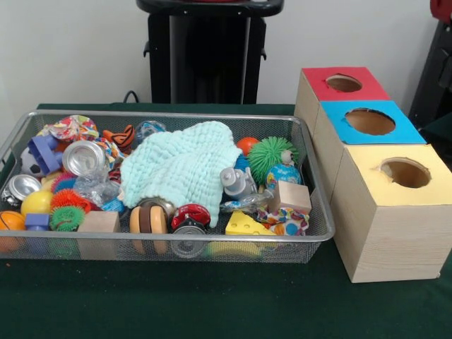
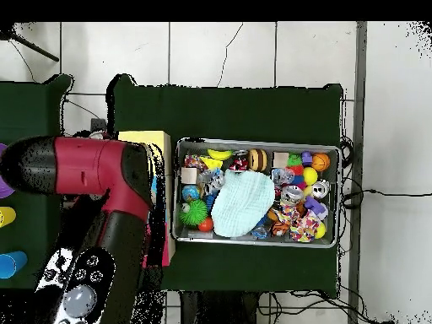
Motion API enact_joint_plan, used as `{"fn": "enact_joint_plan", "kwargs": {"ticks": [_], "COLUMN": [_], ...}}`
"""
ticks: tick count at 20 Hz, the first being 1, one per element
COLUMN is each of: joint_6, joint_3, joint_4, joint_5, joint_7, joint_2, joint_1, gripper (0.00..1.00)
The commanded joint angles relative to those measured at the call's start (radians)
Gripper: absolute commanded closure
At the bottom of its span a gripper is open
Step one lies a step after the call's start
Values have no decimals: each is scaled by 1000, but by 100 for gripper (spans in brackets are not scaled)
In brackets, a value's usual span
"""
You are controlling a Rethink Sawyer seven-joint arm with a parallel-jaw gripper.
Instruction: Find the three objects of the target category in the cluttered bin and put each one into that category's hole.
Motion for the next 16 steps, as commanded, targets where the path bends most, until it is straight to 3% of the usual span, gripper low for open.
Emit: {"fn": "enact_joint_plan", "kwargs": {"ticks": [1, 5, 16], "joint_6": [-26, -83, -83], "joint_3": [114, 154, 209], "joint_4": [166, 191, 170], "joint_5": [-65, -80, -145], "joint_7": [-92, -145, -142], "joint_2": [-19, -15, -4], "joint_1": [-115, -160, -217], "gripper": [100, 100, 100]}}
